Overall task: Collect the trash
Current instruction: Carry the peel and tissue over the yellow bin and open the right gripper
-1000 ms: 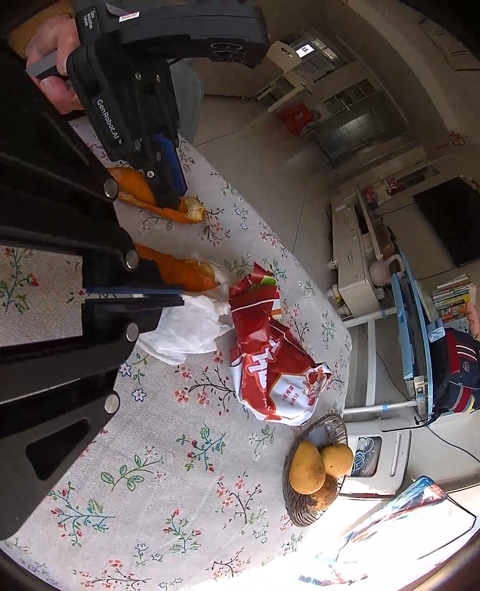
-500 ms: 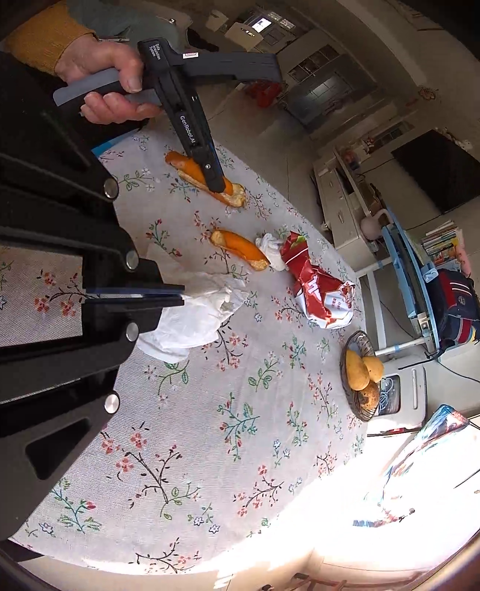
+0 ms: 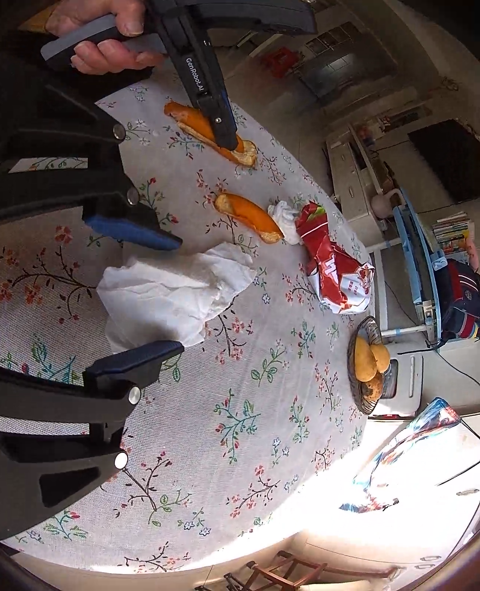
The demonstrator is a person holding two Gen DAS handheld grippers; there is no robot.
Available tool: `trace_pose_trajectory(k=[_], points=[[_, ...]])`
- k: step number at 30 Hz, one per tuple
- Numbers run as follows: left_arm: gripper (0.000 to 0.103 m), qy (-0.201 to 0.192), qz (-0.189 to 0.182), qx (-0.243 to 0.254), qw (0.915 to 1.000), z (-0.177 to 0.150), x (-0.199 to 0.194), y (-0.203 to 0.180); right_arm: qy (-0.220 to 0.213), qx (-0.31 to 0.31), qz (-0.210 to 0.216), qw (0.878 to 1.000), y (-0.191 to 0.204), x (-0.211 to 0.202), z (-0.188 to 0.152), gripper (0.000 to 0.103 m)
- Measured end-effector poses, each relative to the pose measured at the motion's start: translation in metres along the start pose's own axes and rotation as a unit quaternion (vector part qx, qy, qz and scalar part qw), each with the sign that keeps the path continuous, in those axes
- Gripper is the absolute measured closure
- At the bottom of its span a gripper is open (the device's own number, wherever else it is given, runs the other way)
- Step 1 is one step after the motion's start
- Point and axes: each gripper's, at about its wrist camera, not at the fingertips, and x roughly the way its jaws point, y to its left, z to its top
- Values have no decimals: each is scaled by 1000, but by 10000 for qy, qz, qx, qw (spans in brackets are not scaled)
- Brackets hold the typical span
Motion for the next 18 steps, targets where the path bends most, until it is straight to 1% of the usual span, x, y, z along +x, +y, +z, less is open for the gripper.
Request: trace_pose_trajectory(k=[1, 2, 3, 6, 7, 9, 11, 14, 18], points=[[71, -8, -2, 8, 10000, 1, 0, 0, -2, 51, 2, 10000, -3, 0, 0, 73], [76, -10, -32, 6, 10000, 1, 1, -1, -7, 91, -5, 10000, -5, -1, 0, 81], [83, -8, -95, -4, 10000, 0, 1, -1, -13, 139, 25, 9999, -7, -1, 0, 85], [84, -72, -169, -51, 9998, 0, -1, 0, -25, 345, 159, 9993, -13, -3, -1, 91], [84, -112, -263, -105, 9995, -1, -3, 2, -29, 408, 206, 9989, -16, -5, -2, 92], [85, -213, -578, -227, 9978, -2, -8, 5, -79, 531, 298, 9981, -18, -9, -2, 93], [85, -358, -758, -205, 9963, -4, -16, 3, -153, 616, 415, 9971, -20, -16, -2, 93], [85, -525, -835, -76, 9951, -9, -27, -3, -289, 662, 522, 9960, -20, -28, -2, 93], [85, -637, -892, 18, 9940, -16, -40, -8, -384, 840, 707, 9932, -22, -41, -9, 93]])
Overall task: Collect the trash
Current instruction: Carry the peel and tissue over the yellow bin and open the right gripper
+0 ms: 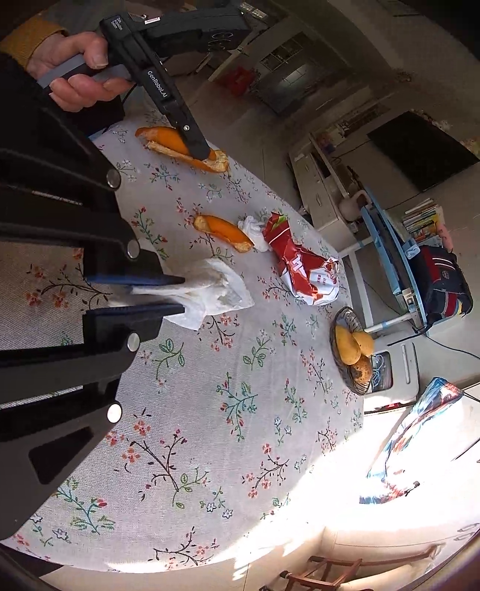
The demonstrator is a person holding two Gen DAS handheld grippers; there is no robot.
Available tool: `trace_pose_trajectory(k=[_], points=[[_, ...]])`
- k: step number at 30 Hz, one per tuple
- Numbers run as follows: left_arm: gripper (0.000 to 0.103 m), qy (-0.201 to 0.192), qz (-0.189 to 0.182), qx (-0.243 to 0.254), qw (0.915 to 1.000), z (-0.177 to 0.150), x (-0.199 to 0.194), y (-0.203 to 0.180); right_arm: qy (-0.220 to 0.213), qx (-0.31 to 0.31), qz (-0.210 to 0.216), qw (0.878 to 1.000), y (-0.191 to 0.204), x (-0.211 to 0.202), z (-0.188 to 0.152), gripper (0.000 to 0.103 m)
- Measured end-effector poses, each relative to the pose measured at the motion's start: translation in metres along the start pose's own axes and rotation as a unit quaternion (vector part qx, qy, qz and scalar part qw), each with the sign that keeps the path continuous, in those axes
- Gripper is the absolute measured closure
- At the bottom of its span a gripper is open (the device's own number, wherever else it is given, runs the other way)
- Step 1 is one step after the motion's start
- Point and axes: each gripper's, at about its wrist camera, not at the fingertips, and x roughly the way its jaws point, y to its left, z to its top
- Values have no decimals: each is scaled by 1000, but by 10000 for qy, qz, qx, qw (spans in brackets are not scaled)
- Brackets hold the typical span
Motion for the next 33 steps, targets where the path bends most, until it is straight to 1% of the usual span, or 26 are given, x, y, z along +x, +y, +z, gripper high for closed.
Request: trace_pose_trajectory(k=[6, 16, 24, 33], points=[[85, 30, -79, -213, 9997, -22, -18, 3, -70, 168, 286, 9994, 3, -19, -14, 93], [85, 96, -244, -205, 9994, -68, -53, -6, -10, 274, 666, 9974, 18, -49, -54, 93], [85, 214, -290, -6, 9994, -94, -72, -18, 155, 340, 836, 9958, 26, -68, -82, 93], [85, 308, -343, 289, 9985, -119, -88, -40, 561, 259, 887, 9941, 37, -78, -119, 93]])
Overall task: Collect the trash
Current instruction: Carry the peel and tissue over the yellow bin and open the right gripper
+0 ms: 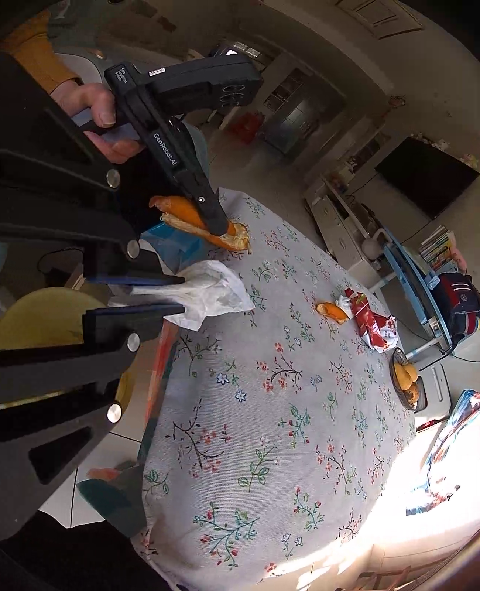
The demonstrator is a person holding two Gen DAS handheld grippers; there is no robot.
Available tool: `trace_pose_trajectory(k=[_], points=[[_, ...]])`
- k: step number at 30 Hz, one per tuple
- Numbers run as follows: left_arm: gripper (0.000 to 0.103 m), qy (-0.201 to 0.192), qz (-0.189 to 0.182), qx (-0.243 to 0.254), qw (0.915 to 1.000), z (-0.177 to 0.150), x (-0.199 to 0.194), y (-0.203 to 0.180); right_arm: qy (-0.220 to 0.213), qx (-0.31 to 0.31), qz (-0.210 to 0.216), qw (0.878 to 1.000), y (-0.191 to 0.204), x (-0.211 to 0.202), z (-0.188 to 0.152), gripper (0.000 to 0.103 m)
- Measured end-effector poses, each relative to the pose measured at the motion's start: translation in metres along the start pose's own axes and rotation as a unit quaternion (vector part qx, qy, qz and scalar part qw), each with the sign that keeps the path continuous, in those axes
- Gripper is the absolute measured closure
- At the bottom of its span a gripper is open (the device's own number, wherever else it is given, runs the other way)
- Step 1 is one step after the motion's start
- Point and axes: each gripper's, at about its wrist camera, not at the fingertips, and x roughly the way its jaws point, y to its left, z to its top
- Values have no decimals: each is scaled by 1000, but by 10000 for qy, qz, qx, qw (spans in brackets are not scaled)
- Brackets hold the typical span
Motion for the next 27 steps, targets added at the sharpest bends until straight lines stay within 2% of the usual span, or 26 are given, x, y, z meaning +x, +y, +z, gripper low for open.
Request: trace_pose_trajectory(k=[15, 27], points=[[85, 31, -76, 254, 9996, -21, -18, -14, 466, 64, -268, 9985, 3, 0, -29, 93], [85, 86, -175, 361, 9992, -28, -21, -15, 800, -185, -572, 9950, 15, 7, -45, 93]])
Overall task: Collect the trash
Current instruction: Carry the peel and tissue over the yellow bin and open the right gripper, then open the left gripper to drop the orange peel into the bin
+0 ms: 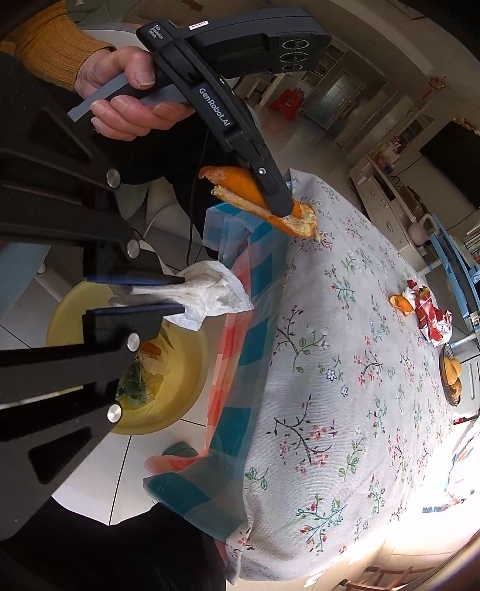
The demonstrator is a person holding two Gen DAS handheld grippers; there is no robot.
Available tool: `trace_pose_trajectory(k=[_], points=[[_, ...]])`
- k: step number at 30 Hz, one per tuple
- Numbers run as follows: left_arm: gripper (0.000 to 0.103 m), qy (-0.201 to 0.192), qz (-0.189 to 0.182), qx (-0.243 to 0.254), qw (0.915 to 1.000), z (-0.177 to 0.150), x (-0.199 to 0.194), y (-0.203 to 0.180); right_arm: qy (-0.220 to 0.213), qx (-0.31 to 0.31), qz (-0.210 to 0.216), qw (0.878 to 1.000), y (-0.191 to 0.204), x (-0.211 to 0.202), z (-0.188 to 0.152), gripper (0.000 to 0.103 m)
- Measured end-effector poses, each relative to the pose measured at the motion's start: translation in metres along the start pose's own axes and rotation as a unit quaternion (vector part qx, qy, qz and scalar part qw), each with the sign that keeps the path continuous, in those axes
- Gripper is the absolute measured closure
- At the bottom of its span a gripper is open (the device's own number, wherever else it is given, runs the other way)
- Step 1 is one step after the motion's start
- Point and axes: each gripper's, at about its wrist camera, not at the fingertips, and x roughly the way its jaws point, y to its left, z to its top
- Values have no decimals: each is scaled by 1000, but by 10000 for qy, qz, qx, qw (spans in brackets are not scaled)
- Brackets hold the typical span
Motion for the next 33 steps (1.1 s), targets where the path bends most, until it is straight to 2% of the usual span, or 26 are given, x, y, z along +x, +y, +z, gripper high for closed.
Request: trace_pose_trajectory(k=[3, 9, 15, 18, 23, 25, 27, 33], points=[[85, -1, -7, -46, 10000, -1, -2, 3, 5, 188, 215, 9996, -3, -1, -2, 93], [85, -5, -42, -82, 10000, -2, -4, 6, -73, 1018, 1196, 9876, -25, -8, -7, 91], [85, 18, -79, 40, 10000, -6, -7, 2, -263, 1341, 1656, 9767, -29, -15, -10, 90], [85, 46, -108, 106, 9999, -8, -8, 0, -299, 1239, 1426, 9815, -23, -19, -12, 90], [85, 107, -132, 237, 9996, -10, -7, -5, -163, 689, 683, 9951, -6, -17, -16, 84], [85, 137, -131, 275, 9994, -11, -5, -7, -121, 546, 457, 9974, -2, -15, -16, 74], [85, 162, -128, 298, 9993, -12, -4, -8, -34, 547, 300, 9980, -6, -10, -18, 50], [85, 211, -140, 336, 9991, -13, -2, -10, -170, 754, 325, 9965, -17, -14, -18, 47]])
